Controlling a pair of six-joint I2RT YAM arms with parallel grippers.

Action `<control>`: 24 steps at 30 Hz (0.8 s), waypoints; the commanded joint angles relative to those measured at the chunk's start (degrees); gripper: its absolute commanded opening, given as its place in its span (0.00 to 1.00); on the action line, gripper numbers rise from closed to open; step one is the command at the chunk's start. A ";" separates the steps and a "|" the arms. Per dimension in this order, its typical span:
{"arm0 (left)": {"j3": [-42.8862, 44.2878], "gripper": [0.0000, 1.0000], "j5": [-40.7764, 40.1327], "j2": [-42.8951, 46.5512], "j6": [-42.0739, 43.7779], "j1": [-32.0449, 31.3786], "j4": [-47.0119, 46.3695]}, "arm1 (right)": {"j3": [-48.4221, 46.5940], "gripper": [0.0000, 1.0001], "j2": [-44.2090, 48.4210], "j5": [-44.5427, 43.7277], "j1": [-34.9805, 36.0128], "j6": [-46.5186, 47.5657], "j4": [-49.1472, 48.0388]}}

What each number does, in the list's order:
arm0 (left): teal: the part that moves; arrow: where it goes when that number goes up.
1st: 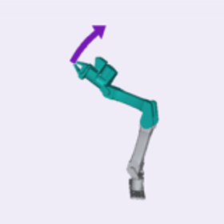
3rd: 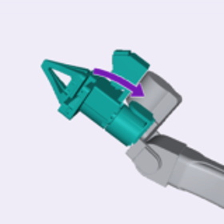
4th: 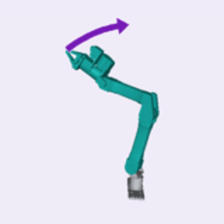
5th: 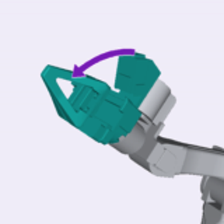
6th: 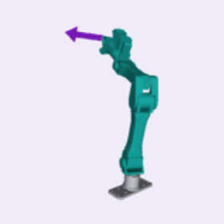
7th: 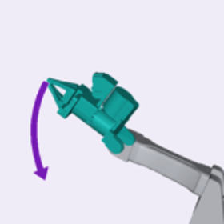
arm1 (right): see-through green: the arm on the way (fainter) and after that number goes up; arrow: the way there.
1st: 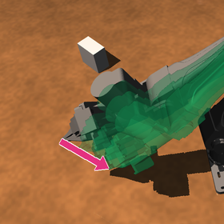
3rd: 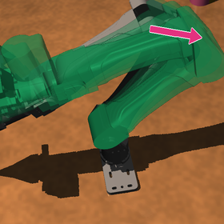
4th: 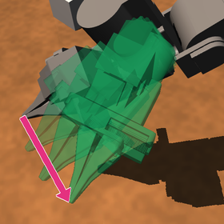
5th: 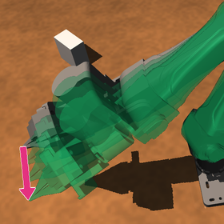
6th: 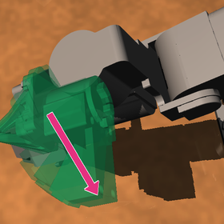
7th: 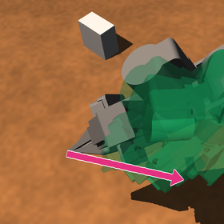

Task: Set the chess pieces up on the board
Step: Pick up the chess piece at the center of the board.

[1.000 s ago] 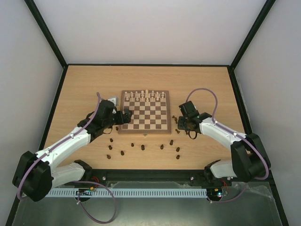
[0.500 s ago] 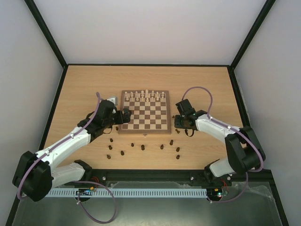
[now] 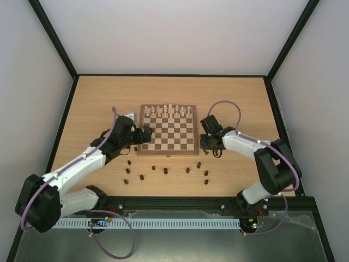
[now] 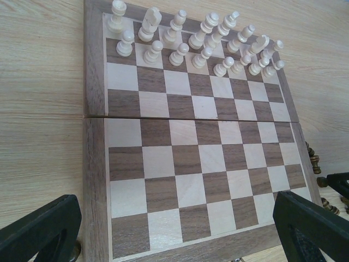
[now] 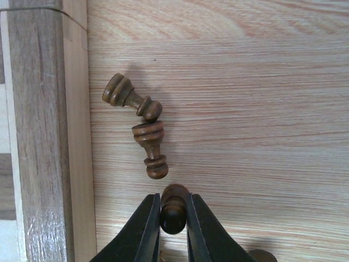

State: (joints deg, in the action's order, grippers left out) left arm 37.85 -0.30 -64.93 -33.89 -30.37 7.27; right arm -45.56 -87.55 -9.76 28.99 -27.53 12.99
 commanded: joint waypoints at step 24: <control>-0.79 0.99 -2.36 3.04 1.20 -0.39 2.03 | -13.09 0.05 4.01 -6.25 8.70 -1.08 11.80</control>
State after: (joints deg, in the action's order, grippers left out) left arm 37.85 -1.15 -63.72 -33.41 -30.37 7.68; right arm -53.91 -81.87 -16.21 34.98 -28.49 19.90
